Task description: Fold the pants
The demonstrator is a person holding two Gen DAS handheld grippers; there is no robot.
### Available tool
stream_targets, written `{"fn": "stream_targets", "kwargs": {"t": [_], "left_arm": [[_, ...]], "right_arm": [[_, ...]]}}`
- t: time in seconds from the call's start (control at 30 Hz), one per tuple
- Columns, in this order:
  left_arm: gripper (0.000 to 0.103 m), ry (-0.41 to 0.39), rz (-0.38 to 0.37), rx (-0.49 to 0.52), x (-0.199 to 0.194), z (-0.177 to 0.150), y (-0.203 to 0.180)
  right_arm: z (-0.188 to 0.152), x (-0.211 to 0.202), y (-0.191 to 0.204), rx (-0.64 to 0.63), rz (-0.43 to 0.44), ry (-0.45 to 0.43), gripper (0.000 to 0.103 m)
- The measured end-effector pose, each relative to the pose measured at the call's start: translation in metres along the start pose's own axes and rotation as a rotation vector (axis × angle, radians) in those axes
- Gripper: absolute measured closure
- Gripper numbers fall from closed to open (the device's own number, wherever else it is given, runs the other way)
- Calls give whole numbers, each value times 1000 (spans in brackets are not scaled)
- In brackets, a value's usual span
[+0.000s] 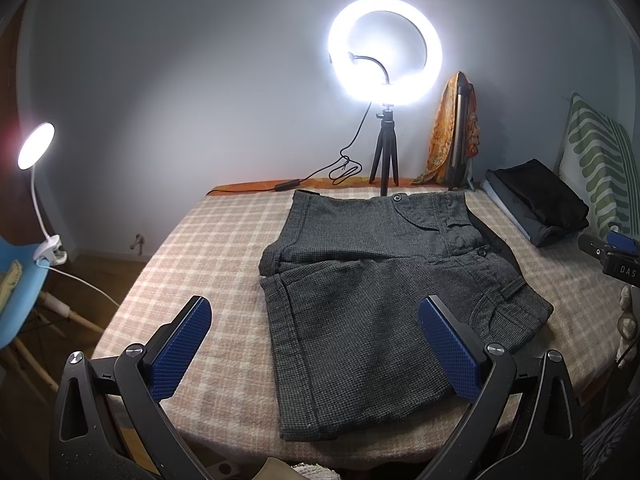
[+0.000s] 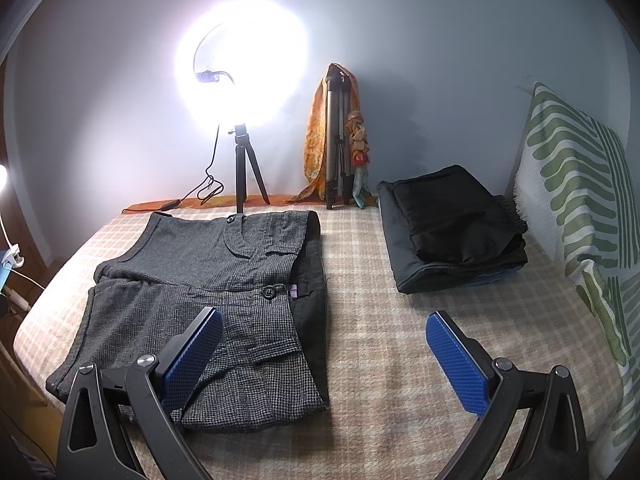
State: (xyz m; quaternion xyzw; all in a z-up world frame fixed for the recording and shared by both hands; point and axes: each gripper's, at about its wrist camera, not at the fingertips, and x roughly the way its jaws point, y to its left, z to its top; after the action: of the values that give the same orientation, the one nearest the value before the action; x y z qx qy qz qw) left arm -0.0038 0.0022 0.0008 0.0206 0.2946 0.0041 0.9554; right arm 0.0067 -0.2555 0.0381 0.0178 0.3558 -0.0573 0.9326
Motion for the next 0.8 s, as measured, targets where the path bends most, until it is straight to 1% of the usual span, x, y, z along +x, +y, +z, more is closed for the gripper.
{"fn": "stream_targets", "kwargs": {"t": [0.27, 0.4, 0.47, 0.5, 0.57, 0.63, 0.67, 0.8], "left_arm": [[0, 11, 18, 32, 6, -5, 0], [0, 21, -10, 42, 11, -7, 6], [1, -8, 4, 61, 13, -9, 9], [1, -32, -12, 95, 15, -12, 11], [1, -49, -20, 138, 16, -16, 14], [1, -50, -26, 150, 17, -18, 19], [2, -46, -46, 152, 17, -20, 22], [15, -23, -121, 176, 18, -31, 32]], "right_arm": [[-2, 0, -1, -13, 15, 9, 0], [-4, -1, -3, -19, 35, 4, 0], [-8, 0, -5, -23, 76, -6, 0], [-10, 2, -6, -24, 100, -5, 0], [-14, 5, -4, -36, 115, 10, 0], [-20, 9, -1, -71, 126, 24, 0], [-23, 10, 2, -96, 133, 30, 1], [-34, 16, 9, -165, 173, 39, 5]]}}
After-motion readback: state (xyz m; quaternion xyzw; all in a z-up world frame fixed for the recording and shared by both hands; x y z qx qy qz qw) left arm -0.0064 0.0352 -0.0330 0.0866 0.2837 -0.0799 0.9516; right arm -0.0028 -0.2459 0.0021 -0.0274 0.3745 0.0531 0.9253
